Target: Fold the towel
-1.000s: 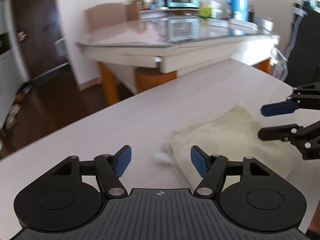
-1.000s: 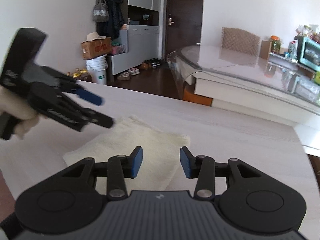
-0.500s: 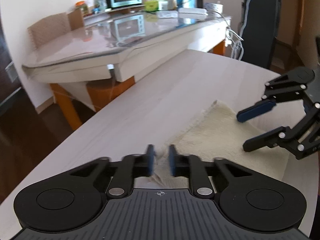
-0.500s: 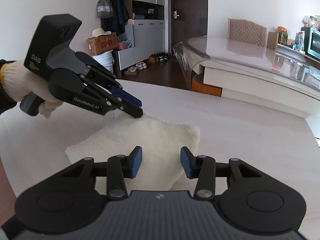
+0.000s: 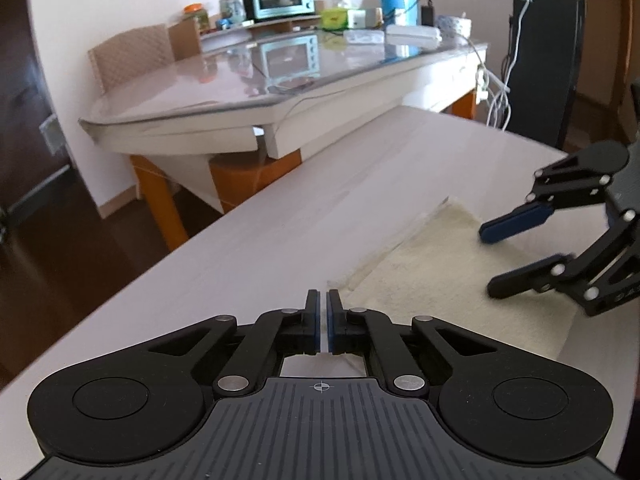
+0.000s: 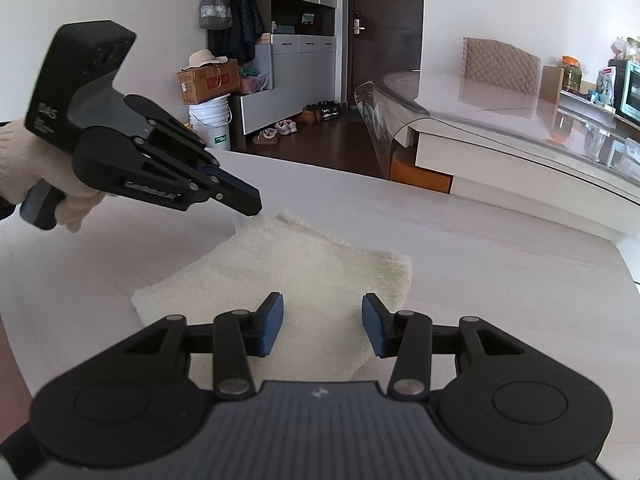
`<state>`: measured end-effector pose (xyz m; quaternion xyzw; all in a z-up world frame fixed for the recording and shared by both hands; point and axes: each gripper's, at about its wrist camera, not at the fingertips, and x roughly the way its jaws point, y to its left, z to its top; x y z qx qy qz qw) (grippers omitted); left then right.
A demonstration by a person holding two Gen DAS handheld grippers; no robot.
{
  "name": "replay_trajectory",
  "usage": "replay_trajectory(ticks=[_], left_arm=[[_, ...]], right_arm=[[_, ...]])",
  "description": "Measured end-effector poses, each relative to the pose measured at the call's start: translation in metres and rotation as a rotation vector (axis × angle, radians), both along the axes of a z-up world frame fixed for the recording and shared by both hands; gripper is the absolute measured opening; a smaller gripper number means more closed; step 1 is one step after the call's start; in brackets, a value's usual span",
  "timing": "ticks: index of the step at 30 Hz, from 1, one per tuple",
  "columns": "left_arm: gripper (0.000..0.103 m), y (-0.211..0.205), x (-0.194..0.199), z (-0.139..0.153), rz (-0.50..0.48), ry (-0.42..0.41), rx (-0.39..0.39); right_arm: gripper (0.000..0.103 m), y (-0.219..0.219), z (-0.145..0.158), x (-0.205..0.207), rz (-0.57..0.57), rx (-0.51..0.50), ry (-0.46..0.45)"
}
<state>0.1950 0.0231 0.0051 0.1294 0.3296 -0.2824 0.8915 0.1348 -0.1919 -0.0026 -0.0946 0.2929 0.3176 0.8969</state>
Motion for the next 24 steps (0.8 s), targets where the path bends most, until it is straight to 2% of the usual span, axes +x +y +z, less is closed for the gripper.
replay_trajectory(ticks=[5,10,12,14,15,16,17,19,24], left_arm=[[0.006,-0.014,-0.002,-0.003,-0.026,-0.011,0.023],[0.009,-0.014,0.006,-0.003,-0.009,-0.022,0.024],[0.009,-0.014,0.009,-0.005,-0.006,-0.019,0.040],[0.009,-0.014,0.010,-0.007,-0.008,-0.014,0.051],[0.010,-0.013,0.011,-0.007,-0.008,-0.009,0.047],[0.016,-0.012,0.012,-0.008,-0.007,-0.004,0.041],[0.025,-0.011,0.014,-0.009,-0.005,0.003,0.030],[0.034,-0.008,0.018,-0.010,-0.007,0.017,0.013],[0.033,-0.006,0.029,-0.016,-0.020,0.063,-0.029]], right_arm=[[0.047,-0.011,0.004,0.014,-0.096,0.040,-0.003],[0.047,-0.015,0.003,0.032,-0.120,0.045,0.021],[0.043,-0.014,0.001,0.035,-0.121,0.045,0.026],[0.034,-0.014,-0.002,0.039,-0.121,0.046,0.034],[0.030,-0.013,-0.003,0.040,-0.120,0.049,0.040],[0.022,-0.013,-0.004,0.041,-0.118,0.053,0.042],[0.020,-0.012,-0.004,0.042,-0.113,0.056,0.045],[0.015,-0.011,-0.004,0.041,-0.108,0.053,0.044],[0.014,-0.012,-0.004,0.039,-0.103,0.055,0.048]])
